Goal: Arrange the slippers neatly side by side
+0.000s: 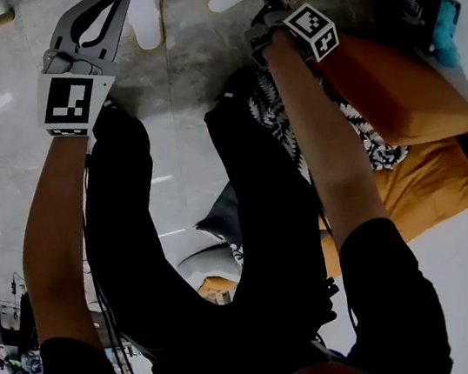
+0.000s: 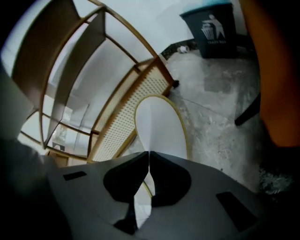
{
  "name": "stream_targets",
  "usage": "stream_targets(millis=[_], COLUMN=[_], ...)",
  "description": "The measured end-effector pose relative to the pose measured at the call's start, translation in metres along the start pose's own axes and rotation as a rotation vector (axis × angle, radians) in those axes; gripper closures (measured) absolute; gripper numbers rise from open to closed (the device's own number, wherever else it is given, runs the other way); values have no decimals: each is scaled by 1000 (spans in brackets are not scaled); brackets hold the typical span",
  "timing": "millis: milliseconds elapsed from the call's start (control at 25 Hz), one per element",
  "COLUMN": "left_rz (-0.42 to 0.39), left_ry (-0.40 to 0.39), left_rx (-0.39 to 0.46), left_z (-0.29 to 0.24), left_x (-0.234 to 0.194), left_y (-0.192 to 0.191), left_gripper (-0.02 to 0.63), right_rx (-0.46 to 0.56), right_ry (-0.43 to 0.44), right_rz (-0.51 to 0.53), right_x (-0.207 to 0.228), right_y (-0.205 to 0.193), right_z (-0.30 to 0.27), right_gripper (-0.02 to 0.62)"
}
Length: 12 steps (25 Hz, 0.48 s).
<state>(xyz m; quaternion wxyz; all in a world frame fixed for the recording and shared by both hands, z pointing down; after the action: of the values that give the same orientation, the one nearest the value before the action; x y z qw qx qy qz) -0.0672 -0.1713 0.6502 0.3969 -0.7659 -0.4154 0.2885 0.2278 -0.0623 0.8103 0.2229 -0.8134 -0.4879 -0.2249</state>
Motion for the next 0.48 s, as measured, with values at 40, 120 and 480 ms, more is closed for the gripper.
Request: stream_targets(millis=[40,120,480], left_rz=[5,18,111], left_ry=[2,6,31], left_rx=[-3,-8,19], left_z=[6,18,67], left_x=[2,9,50], left_y=[8,25,95], left_gripper=[583,583,583], right_rx=[9,31,93], right_ry=[13,31,85], right_rz=[37,107,411], right_x=[-13,-38,-133], right_y=[3,11,28], right_z=[14,44,153], right_gripper=[558,558,558])
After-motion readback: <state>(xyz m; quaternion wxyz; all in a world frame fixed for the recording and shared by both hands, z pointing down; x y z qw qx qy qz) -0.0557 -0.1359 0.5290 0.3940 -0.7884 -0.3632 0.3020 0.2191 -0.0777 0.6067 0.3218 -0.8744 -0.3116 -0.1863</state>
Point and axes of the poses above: the fingertips, and each gripper's own axes: z backward along the fingers, x to its right, y out of its top, the point moved 4 cm from there along z, backward along the fingers, and after that the axes turned 2 degrees about -x, right-handed, at the moved point
